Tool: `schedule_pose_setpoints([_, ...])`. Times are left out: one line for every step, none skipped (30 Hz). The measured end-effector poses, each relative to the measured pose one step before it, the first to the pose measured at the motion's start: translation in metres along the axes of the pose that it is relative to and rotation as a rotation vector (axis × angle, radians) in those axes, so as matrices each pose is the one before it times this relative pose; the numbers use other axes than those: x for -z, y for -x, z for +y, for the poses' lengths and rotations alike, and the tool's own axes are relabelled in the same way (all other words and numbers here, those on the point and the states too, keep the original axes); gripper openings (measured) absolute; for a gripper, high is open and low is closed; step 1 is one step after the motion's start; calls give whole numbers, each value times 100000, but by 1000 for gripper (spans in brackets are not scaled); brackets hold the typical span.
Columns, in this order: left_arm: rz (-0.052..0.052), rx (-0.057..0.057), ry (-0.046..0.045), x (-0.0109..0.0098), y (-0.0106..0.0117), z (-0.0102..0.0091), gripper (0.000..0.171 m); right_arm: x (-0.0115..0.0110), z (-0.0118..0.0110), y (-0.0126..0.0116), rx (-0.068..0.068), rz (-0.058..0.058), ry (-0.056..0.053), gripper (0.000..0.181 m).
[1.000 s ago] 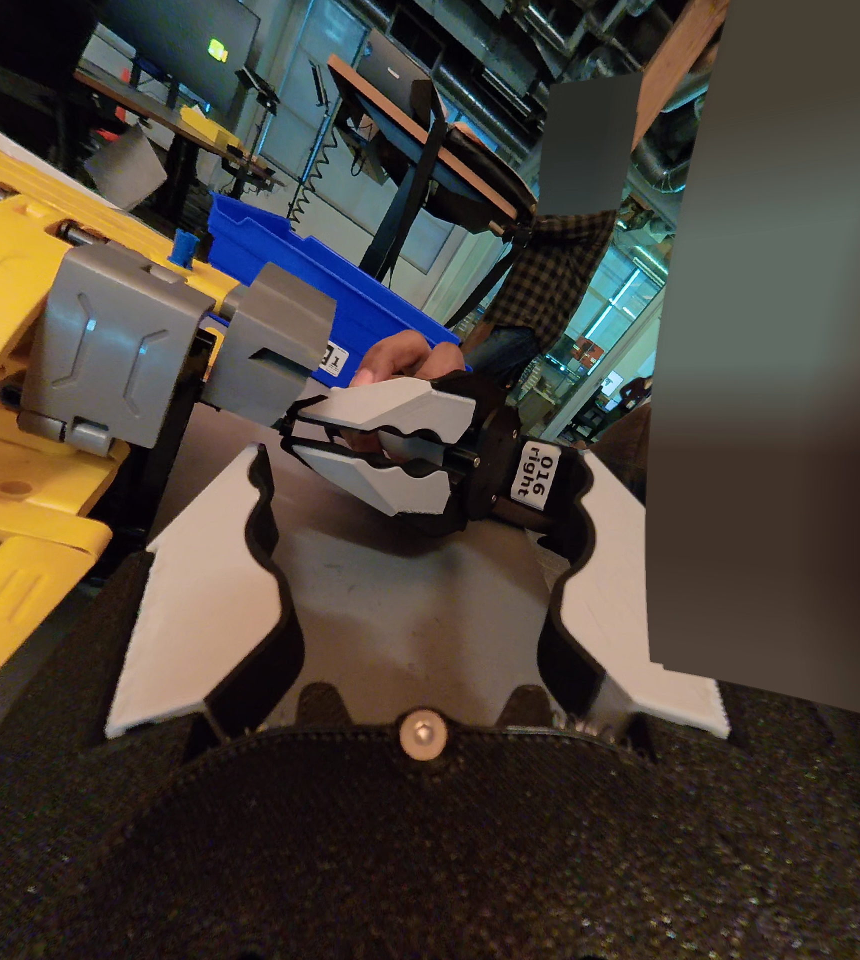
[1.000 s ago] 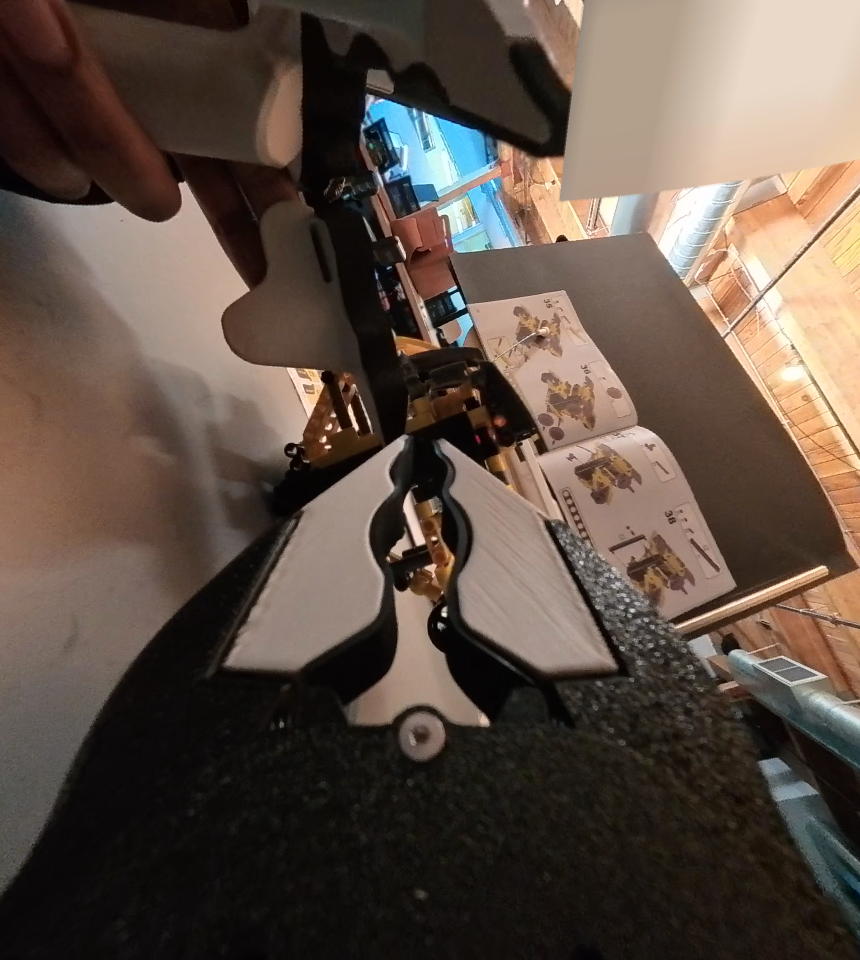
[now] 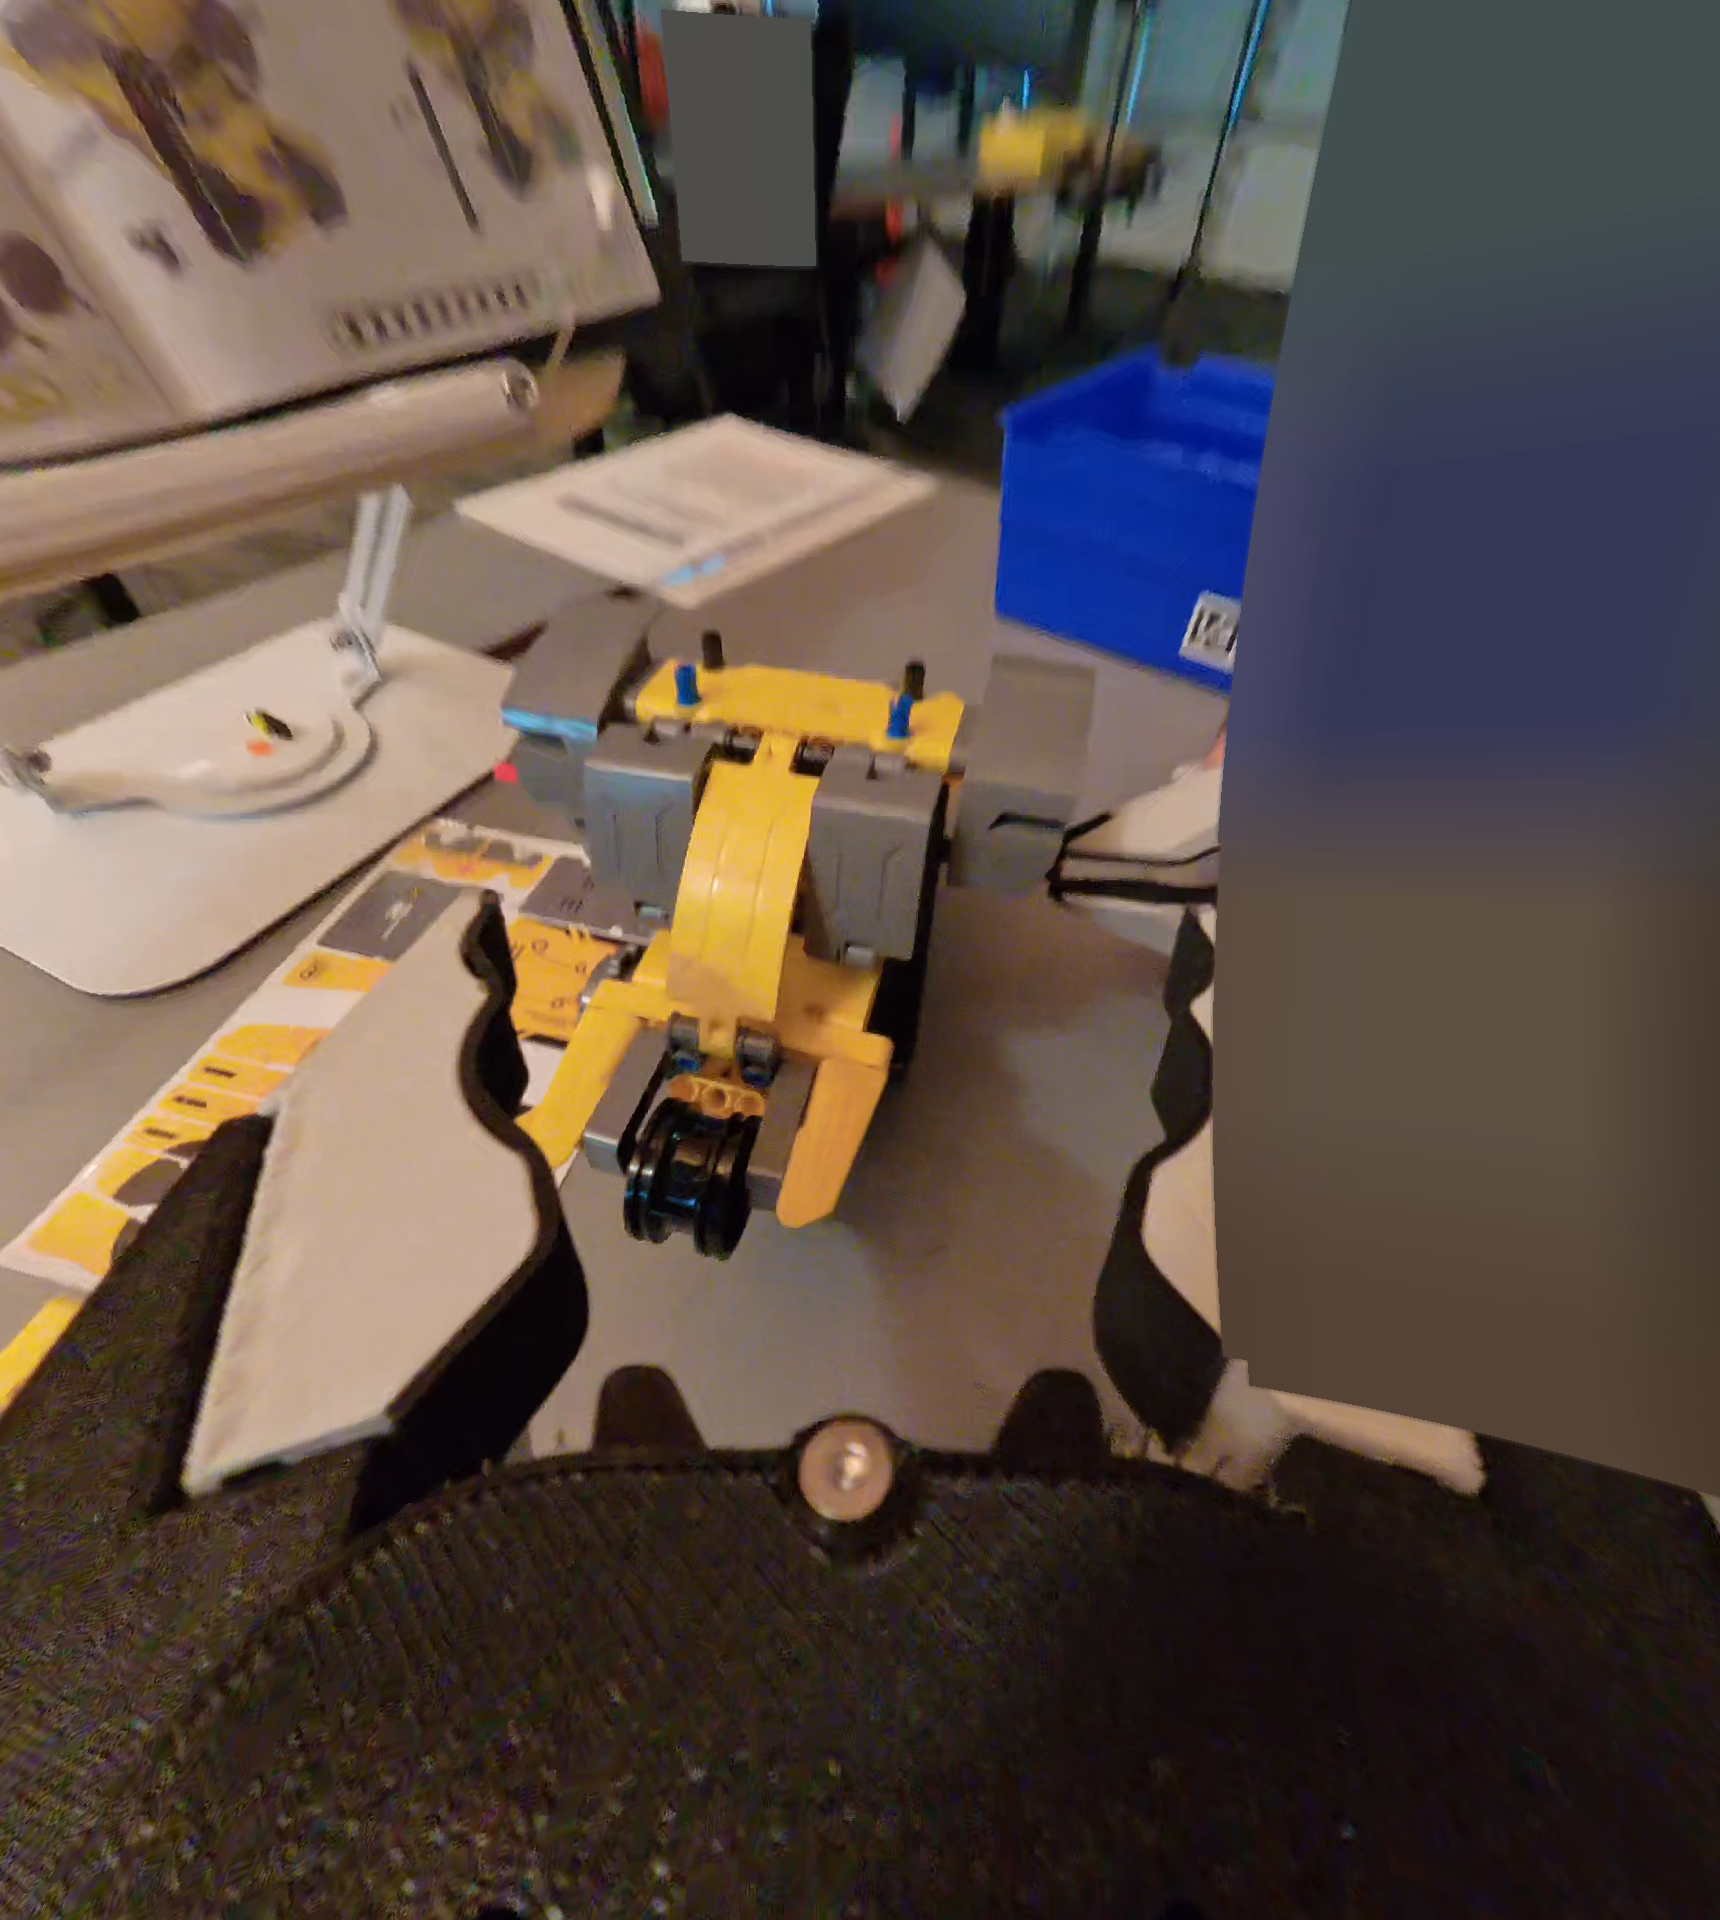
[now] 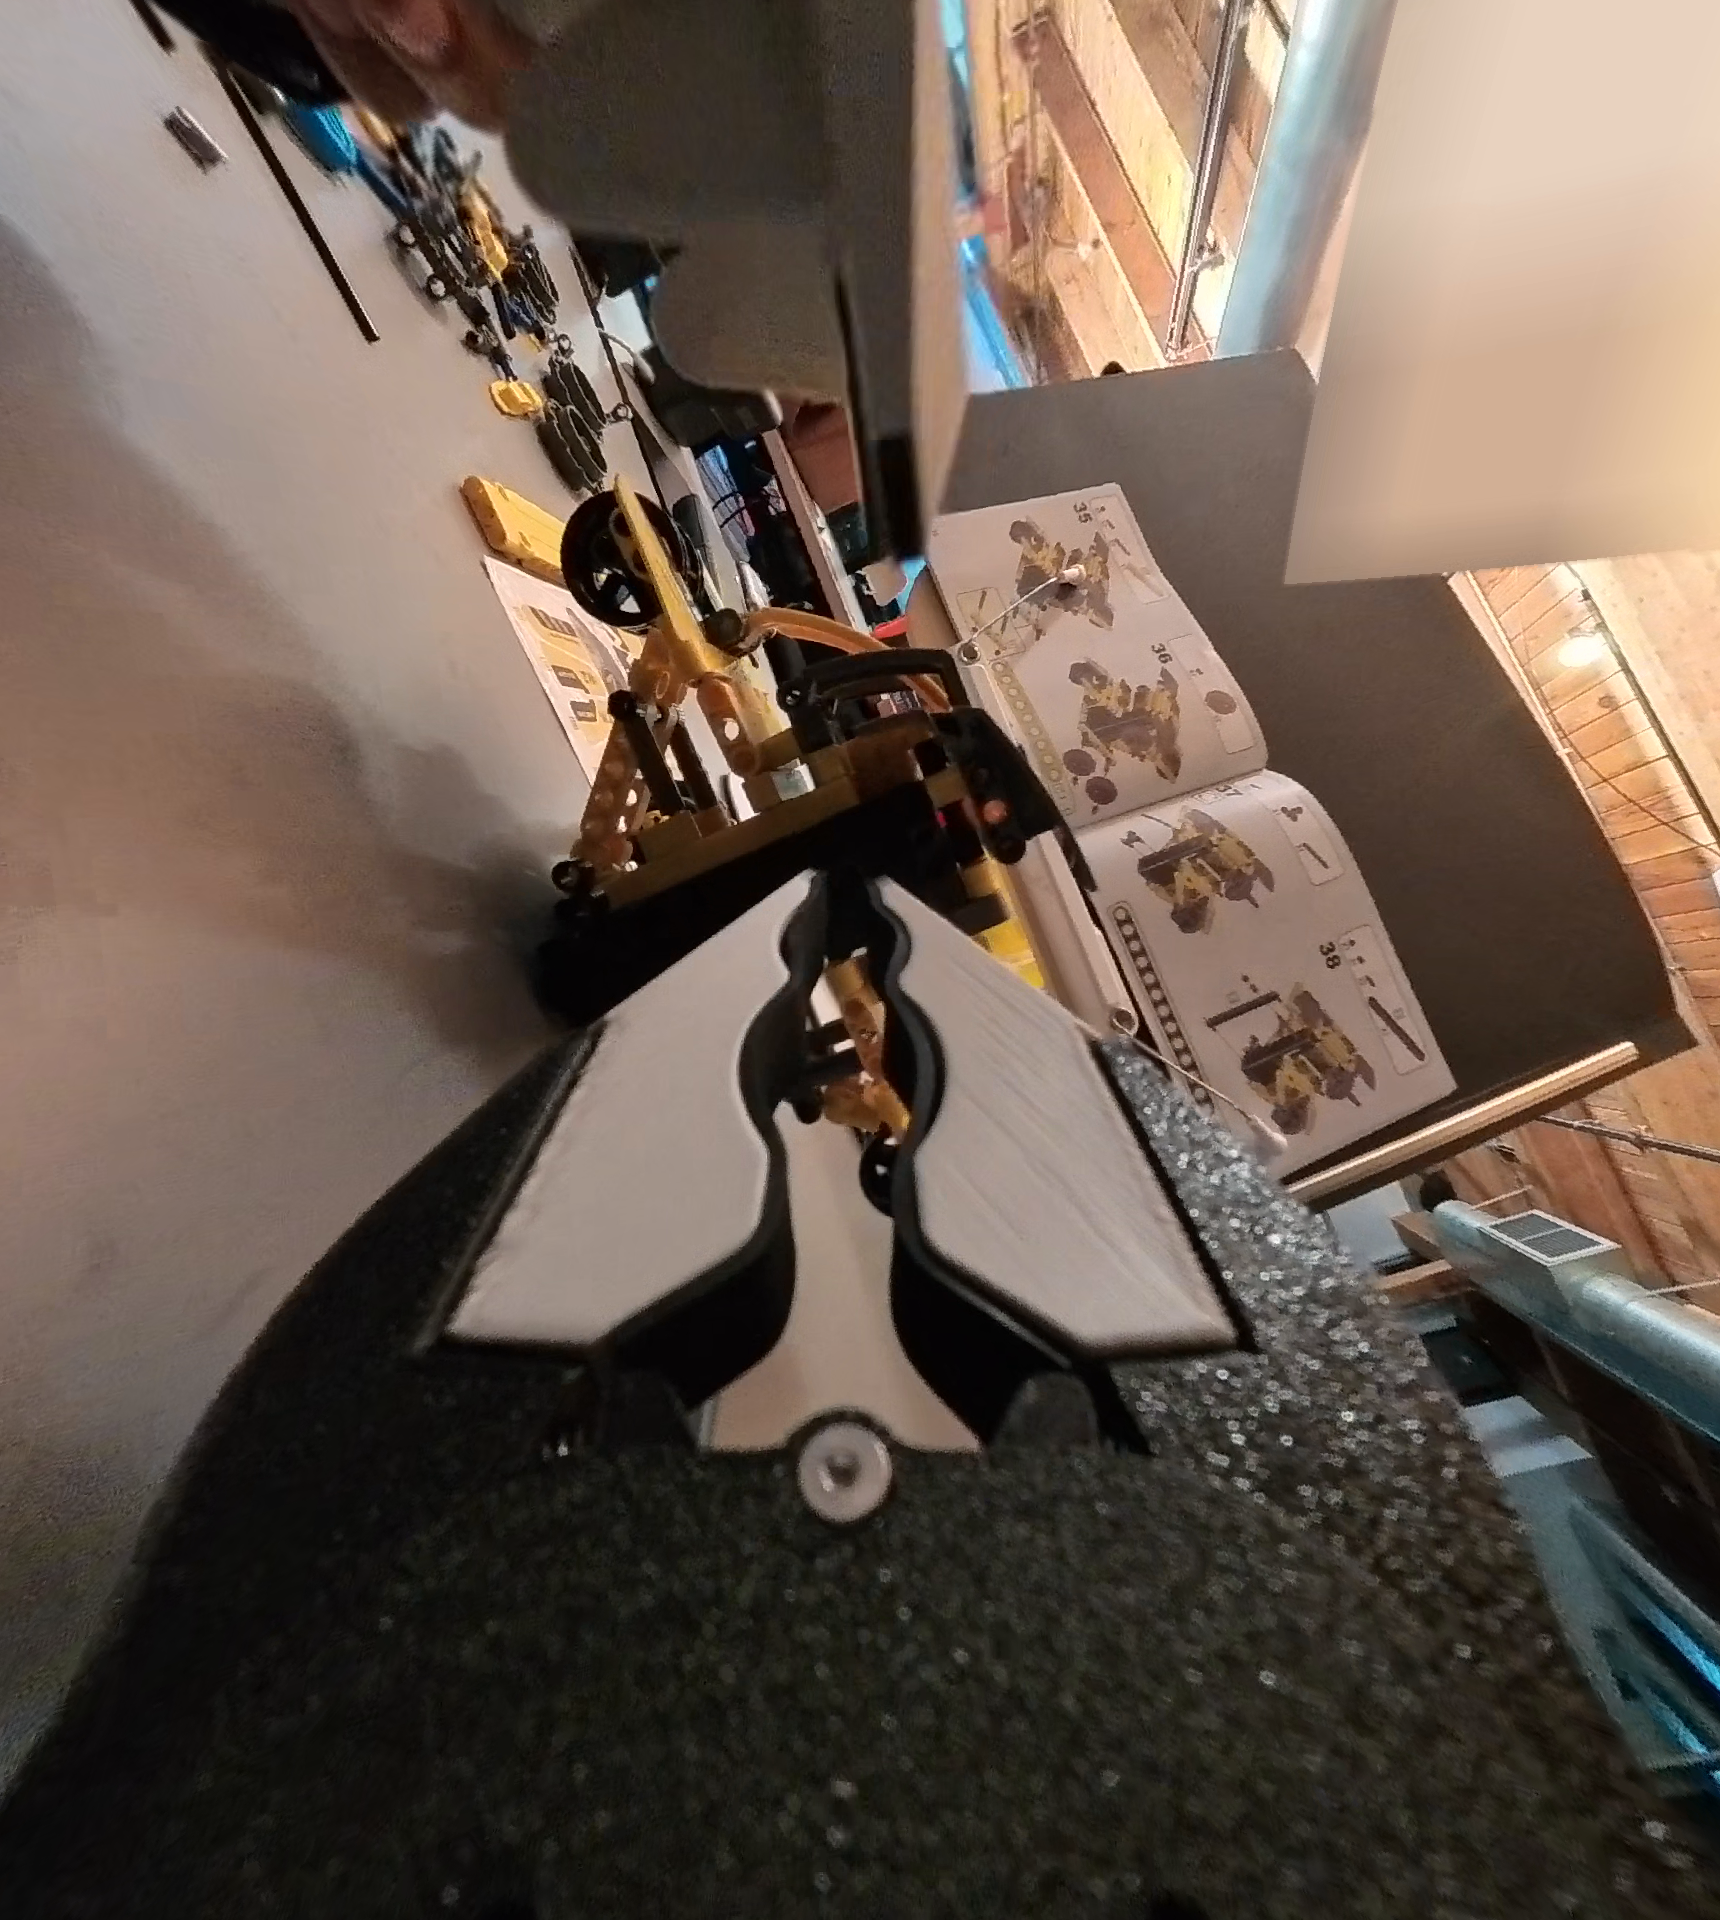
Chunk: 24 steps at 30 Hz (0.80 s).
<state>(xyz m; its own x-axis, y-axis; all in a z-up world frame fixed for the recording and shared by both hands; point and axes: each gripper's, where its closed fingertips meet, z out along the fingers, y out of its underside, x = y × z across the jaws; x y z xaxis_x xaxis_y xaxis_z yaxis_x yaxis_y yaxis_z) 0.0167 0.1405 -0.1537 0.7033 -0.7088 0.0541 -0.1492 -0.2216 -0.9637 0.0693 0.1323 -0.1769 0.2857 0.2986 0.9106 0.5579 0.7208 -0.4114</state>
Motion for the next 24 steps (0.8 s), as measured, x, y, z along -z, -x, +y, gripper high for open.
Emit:
schedule_pose_setpoints([-490,-2131,5538,-583,206,586,124,15,23,1,-351,-87,-39,6])
schedule_pose_setpoints([-625,-3031,5252,-561,226,502,125,8,6,-14,-278,-19,2,6])
schedule_pose_setpoints([-915,-3282,5473,-537,273,498,124,3,16,-16,-248,-42,20,6])
schedule_pose_setpoints([-764,-2766,5277,-461,247,476,125,-6,1,2,-252,-42,18,6])
schedule_pose_setpoints([-41,-2705,3979,-427,150,362,125,-6,1,-3,-203,-28,13,6])
schedule_pose_setpoints([50,-1995,3402,-386,134,338,125,9,8,6,-119,-2,19,6])
schedule_pose_setpoints([111,-978,2738,-349,143,275,124,0,0,-2,-33,33,-2,6])
schedule_pose_setpoints([918,-233,1849,-329,15,198,124,0,0,-3,-25,35,0,6])
schedule_pose_setpoints([1554,527,1342,-292,-117,131,122,-7,6,2,-86,6,-8,6])
schedule_pose_setpoints([2094,789,1343,-253,-199,137,118,-3,-4,-7,-159,-44,-59,6])
schedule_pose_setpoints([2535,1167,2219,-230,-281,267,112,-4,-2,0,-175,-21,-72,6])
schedule_pose_setpoints([1883,1492,2265,-216,-164,283,109,-12,19,-21,-164,13,1,6])
schedule_pose_setpoints([16,1018,1441,-168,114,181,108,-2,41,-13,-188,33,130,6])
schedule_pose_setpoints([217,369,890,-113,83,112,105,-1,63,-19,-205,-2,107,6])
schedule_pose_setpoints([311,256,0,-79,57,1,102,-4,52,-28,-247,20,63,6])
schedule_pose_setpoints([249,294,-685,-47,57,-81,100,1,52,-22,-341,-3,23,6])
schedule_pose_setpoints([-57,191,-801,-30,69,-77,96,-10,65,-40,-392,46,48,6])
schedule_pose_setpoints([-162,-111,-522,-31,70,-29,92,-19,88,-49,-441,87,110,6])
schedule_pose_setpoints([-156,-759,-109,-14,36,43,84,-18,147,-81,-449,246,383,6])
schedule_pose_setpoints([22,-1434,79,4,-21,85,76,-39,233,-100,-423,246,742,6])
schedule_pose_setpoints([491,-576,43,-62,-131,92,76,-37,183,-65,-658,-130,258,6])
schedule_pose_setpoints([-170,-83,-187,-37,-15,18,77,6,50,-34,-861,-372,-387,6])
schedule_pose_setpoints([81,-340,134,11,-25,44,76,26,-28,-13,-735,-378,-669,6])
schedule_pose_setpoints([209,-469,375,16,-1,31,76,5,-64,21,-218,-442,-715,6])
